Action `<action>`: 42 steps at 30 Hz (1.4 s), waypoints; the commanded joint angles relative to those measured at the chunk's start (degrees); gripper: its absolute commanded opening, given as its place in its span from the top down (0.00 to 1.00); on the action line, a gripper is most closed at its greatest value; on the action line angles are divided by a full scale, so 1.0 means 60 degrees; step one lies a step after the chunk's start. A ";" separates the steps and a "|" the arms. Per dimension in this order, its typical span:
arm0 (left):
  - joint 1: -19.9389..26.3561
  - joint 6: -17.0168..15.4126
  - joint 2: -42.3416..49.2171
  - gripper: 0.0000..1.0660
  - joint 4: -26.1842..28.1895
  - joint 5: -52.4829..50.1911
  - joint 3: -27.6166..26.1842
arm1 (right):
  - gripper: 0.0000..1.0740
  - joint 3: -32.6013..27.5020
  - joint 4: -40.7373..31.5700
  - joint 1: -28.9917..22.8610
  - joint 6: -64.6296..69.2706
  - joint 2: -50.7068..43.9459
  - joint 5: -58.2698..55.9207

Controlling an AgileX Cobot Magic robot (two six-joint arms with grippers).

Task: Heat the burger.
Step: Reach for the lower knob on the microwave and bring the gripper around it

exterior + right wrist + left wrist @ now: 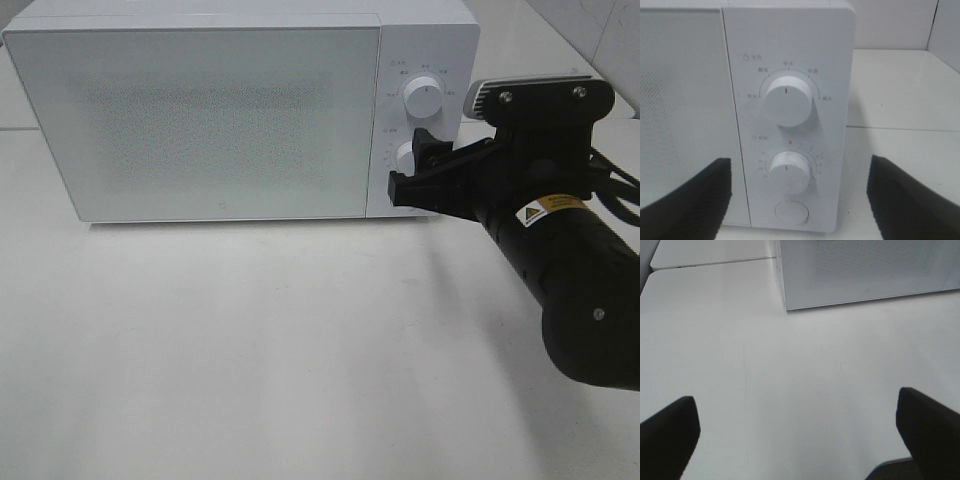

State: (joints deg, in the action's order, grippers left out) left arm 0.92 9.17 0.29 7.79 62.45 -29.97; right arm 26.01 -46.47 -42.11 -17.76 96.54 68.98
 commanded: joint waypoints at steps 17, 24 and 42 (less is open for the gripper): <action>0.0038 -0.0067 0.0229 0.06 0.0067 -0.0115 0.0029 | 0.32 0.1356 -0.0172 0.0153 0.0134 0.1948 0.1862; 0.0038 -0.0067 0.0229 0.06 0.0067 -0.0115 0.0029 | 0.32 0.1843 -0.0019 0.0372 0.0134 0.2273 0.1786; 0.0038 -0.0067 0.0229 0.06 0.0067 -0.0115 0.0029 | 0.32 0.3065 0.0382 0.1022 0.0392 0.3629 0.1089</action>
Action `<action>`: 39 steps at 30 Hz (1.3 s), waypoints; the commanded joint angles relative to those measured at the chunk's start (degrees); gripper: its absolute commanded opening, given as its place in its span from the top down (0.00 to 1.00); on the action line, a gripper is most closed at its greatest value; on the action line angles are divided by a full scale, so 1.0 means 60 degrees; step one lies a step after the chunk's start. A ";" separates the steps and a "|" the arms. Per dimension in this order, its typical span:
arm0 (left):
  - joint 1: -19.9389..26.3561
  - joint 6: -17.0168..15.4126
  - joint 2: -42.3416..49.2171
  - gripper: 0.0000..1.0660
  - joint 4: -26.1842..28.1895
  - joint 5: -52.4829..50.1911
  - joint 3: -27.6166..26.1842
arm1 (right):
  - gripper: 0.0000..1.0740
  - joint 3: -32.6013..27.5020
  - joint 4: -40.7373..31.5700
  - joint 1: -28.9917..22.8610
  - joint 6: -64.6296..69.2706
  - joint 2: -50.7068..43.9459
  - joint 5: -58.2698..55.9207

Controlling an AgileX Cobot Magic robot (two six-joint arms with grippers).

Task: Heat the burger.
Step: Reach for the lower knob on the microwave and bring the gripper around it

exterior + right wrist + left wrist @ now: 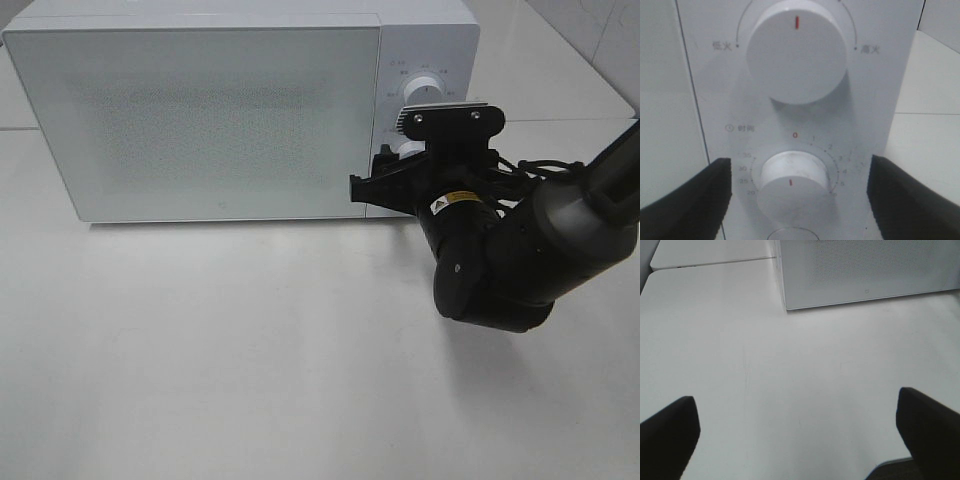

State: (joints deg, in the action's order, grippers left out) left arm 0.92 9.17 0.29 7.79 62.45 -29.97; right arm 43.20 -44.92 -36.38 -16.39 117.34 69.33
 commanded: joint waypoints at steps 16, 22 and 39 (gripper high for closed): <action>0.0038 -0.0067 0.0162 0.06 0.0067 -0.0115 0.0029 | 0.38 0.0449 0.0086 0.0172 0.0201 0.0401 0.0869; 0.0038 -0.0067 0.0172 0.06 0.0067 -0.0115 0.0029 | 0.64 0.0449 0.0086 0.0172 0.0201 0.0401 0.0869; 0.0038 -0.0067 0.0172 0.06 0.0067 -0.0115 0.0029 | 0.90 0.0449 0.0076 0.0143 0.0162 0.0401 0.1031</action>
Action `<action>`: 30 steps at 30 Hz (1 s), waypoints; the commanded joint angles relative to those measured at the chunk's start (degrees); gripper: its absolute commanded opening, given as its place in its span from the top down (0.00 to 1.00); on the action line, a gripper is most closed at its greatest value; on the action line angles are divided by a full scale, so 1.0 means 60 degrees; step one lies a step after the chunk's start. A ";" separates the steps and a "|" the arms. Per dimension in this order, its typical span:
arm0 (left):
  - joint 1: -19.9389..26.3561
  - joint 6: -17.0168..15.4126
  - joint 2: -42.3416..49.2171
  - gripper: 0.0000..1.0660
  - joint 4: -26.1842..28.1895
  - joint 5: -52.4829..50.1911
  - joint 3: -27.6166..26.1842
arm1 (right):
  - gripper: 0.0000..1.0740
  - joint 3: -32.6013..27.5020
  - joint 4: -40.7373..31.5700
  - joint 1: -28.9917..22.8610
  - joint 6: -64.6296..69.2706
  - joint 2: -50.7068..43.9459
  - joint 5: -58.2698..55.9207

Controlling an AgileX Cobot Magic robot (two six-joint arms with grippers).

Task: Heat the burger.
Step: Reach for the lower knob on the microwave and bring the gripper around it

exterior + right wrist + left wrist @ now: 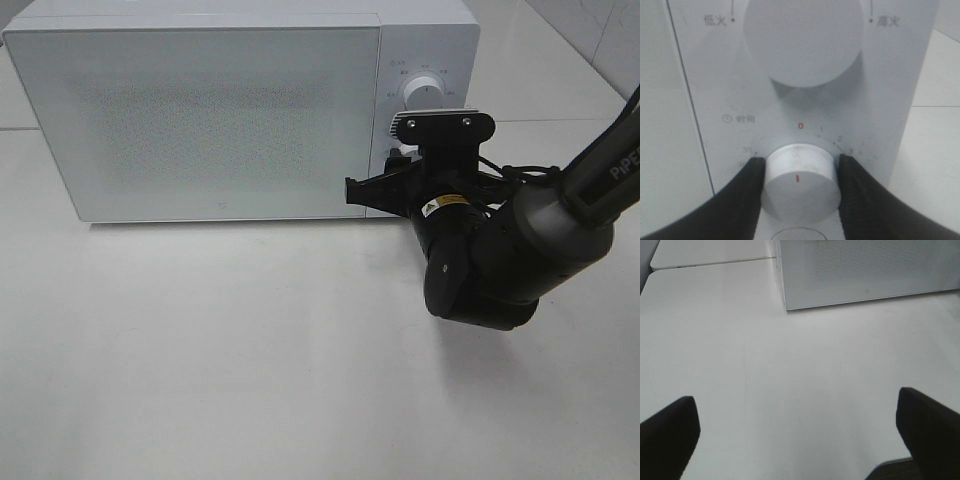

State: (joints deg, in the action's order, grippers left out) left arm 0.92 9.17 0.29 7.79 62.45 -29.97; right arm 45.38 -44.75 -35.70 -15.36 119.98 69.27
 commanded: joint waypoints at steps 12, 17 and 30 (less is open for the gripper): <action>0.0038 -0.0067 0.0172 0.06 0.0067 -0.0115 0.0029 | 0.90 0.0086 0.0048 0.0029 0.0076 -0.0038 0.1070; 0.0038 -0.0067 0.0172 0.06 0.0067 -0.0115 0.0029 | 0.90 0.0086 0.0057 0.0029 0.0105 -0.0038 0.1070; 0.0038 -0.0067 0.0172 0.06 0.0067 -0.0115 0.0029 | 0.92 0.0086 0.0086 0.0029 0.0831 -0.0038 0.1117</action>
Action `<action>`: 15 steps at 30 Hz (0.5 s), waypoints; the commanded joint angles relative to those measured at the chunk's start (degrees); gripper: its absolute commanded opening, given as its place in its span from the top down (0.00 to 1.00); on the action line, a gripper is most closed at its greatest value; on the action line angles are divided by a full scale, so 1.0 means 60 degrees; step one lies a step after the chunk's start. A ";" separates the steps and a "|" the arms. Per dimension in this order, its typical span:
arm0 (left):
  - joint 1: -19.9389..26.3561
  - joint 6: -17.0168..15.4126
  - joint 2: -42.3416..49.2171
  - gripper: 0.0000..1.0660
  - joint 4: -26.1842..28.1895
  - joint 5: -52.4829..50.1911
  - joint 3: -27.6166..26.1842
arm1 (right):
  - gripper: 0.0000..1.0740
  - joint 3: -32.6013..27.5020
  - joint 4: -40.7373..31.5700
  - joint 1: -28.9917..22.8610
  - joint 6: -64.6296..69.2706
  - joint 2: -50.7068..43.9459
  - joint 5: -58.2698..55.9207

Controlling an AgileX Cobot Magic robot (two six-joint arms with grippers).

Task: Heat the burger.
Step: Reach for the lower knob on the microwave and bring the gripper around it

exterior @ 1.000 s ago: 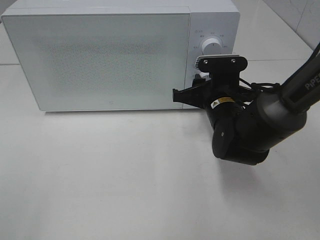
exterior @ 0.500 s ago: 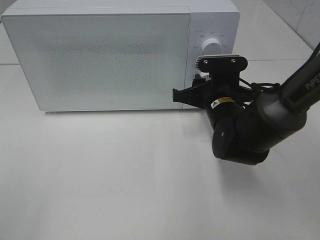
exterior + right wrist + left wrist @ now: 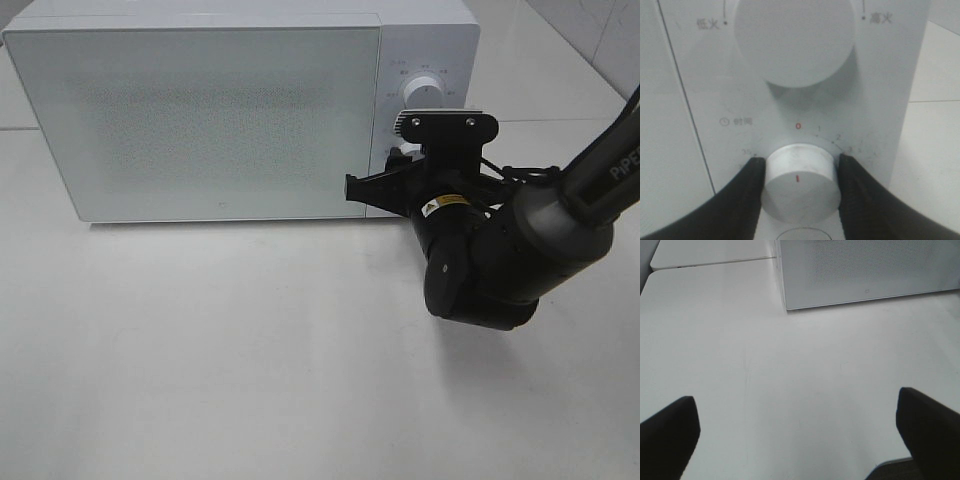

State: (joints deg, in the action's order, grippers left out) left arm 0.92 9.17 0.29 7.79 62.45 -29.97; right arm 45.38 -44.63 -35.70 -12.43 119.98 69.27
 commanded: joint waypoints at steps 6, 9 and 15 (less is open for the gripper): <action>0.0038 -0.0067 0.0172 0.06 0.0067 -0.0115 0.0029 | 0.91 0.0086 0.0554 0.0029 0.1824 -0.0038 0.1375; 0.0038 -0.0067 0.0172 0.06 0.0067 -0.0115 0.0029 | 0.91 0.0086 0.0984 0.0029 0.2550 -0.0038 0.1547; 0.0038 -0.0067 0.0172 0.06 0.0067 -0.0115 0.0029 | 0.91 0.0086 0.1499 0.0029 0.4173 -0.0038 0.1833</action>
State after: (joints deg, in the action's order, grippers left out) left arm 0.92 9.17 0.29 7.79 62.45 -29.97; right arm 44.86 -41.71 -35.47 8.42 119.98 69.39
